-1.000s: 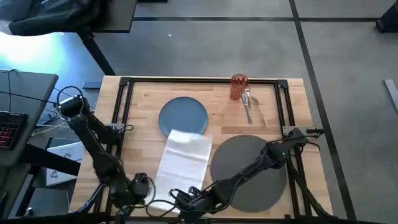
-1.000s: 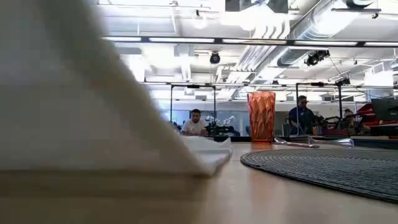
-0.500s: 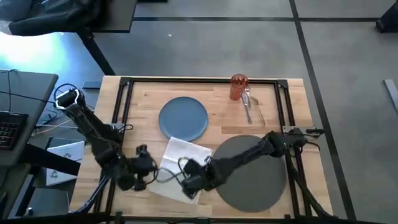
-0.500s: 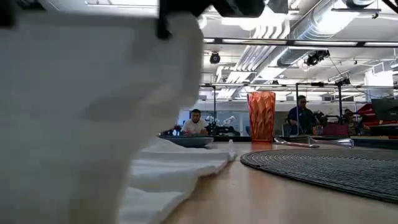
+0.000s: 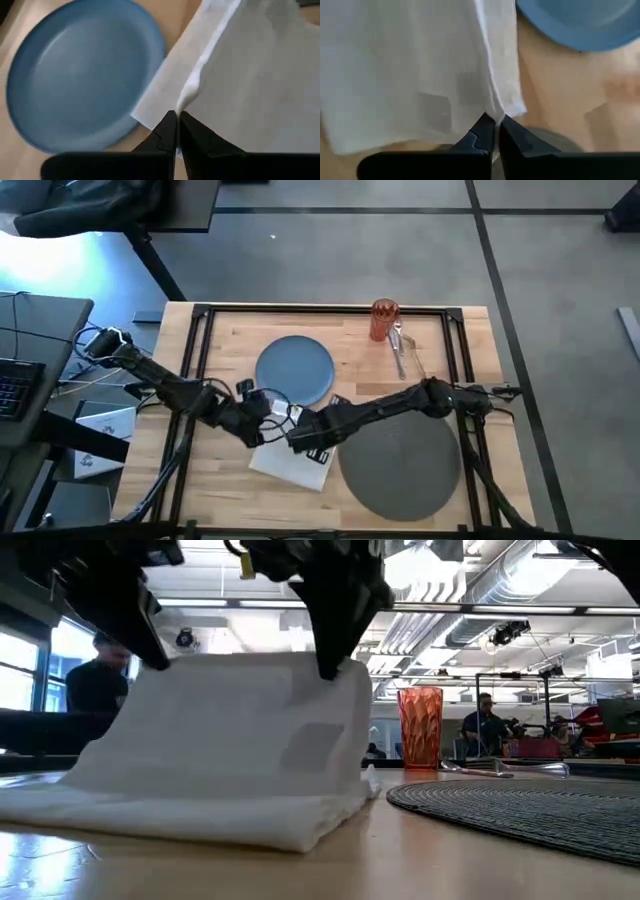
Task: Set table place
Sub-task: Fold the white table napkin
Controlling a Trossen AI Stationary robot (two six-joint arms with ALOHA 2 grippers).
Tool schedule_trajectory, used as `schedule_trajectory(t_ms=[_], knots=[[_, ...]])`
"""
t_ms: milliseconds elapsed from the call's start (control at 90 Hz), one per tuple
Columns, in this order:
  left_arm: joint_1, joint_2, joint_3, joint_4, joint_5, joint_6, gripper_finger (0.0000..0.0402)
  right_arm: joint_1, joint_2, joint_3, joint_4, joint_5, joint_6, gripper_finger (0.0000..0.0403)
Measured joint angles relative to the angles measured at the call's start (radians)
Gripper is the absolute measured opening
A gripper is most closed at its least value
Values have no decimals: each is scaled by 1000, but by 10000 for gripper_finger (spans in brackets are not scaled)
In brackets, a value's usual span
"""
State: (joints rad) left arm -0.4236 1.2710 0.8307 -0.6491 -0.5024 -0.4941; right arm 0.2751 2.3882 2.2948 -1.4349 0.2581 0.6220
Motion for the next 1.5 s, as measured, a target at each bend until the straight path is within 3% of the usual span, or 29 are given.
schedule_trajectory(t_ms=[233, 567, 822, 1056, 1189, 1333, 1500], knots=[[78, 32, 0, 29, 53, 34, 0, -29, 0, -120, 46, -16, -29, 0], [94, 131, 0, 86, 51, 85, 20, -24, -1, -185, 55, 2, 3, 8], [112, 110, 0, -14, 131, 92, 90, -20, -12, -182, 33, 25, 100, 105], [108, 4, 0, -134, 141, 135, 127, 40, -161, -163, -26, 135, 339, 196], [108, 2, -9, -17, 226, 279, 131, 109, -227, -164, -11, 214, 502, 212], [124, 27, -85, 207, 411, 474, 131, 176, -249, -164, 30, 258, 645, 210], [130, 92, -139, 269, 439, 559, 131, 238, -244, -164, 120, 241, 714, 201]])
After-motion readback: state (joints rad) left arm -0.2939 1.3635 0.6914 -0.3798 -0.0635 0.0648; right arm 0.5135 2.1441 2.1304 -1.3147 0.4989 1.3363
